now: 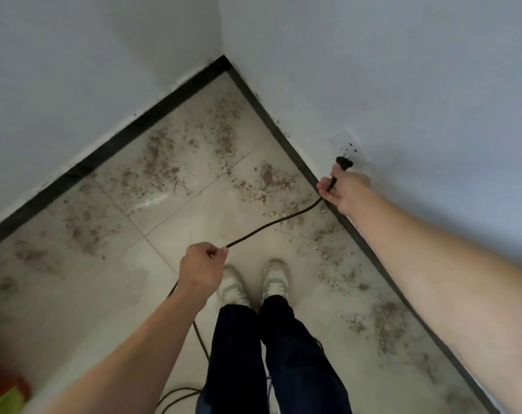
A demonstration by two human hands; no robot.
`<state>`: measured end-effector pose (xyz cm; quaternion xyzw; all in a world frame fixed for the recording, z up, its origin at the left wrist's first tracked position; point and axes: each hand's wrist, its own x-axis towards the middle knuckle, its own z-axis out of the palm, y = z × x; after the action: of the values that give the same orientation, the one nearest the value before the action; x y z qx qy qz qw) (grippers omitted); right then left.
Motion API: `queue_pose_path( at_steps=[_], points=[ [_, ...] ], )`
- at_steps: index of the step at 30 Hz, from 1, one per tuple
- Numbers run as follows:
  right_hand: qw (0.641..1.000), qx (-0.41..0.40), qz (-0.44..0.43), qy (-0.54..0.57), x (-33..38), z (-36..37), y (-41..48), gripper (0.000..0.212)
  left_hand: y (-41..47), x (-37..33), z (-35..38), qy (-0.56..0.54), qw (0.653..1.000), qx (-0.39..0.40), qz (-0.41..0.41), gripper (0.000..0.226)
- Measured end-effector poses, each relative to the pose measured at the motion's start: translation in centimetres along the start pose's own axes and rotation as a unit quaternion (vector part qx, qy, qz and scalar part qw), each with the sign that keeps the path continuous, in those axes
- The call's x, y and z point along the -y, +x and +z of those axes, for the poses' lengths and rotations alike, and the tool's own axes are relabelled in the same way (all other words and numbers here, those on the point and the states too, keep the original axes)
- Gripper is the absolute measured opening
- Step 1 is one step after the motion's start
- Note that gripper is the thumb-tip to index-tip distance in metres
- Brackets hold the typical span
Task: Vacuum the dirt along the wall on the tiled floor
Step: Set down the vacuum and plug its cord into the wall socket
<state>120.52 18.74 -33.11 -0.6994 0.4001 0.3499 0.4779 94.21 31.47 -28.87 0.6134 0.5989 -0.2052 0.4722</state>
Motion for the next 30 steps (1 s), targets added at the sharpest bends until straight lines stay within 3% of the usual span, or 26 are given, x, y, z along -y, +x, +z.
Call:
queue_pose_path(
  at_steps=[10, 14, 25, 30],
  points=[
    [0.993, -0.077, -0.053, 0.067, 0.1, 2.8, 2.2, 0.02, 2.0, -3.2, 1.6, -0.021, 1.0, 0.015, -0.002, 0.026],
    [0.994, -0.064, -0.031, 0.088, 0.8, 3.0, 1.8, 0.02, 2.3, -4.4, 1.6, -0.025, 1.0, 0.01, -0.002, 0.024],
    [0.993, -0.087, -0.075, 0.04, 0.8, 2.4, 2.1, 0.017, 2.1, -3.7, 1.9, -0.021, 0.999, 0.026, 0.007, 0.02],
    [0.993, -0.094, -0.056, 0.036, 1.4, 3.0, 3.1, 0.031, 2.0, -3.4, 1.7, -0.029, 0.999, 0.034, 0.017, 0.02]
  ],
)
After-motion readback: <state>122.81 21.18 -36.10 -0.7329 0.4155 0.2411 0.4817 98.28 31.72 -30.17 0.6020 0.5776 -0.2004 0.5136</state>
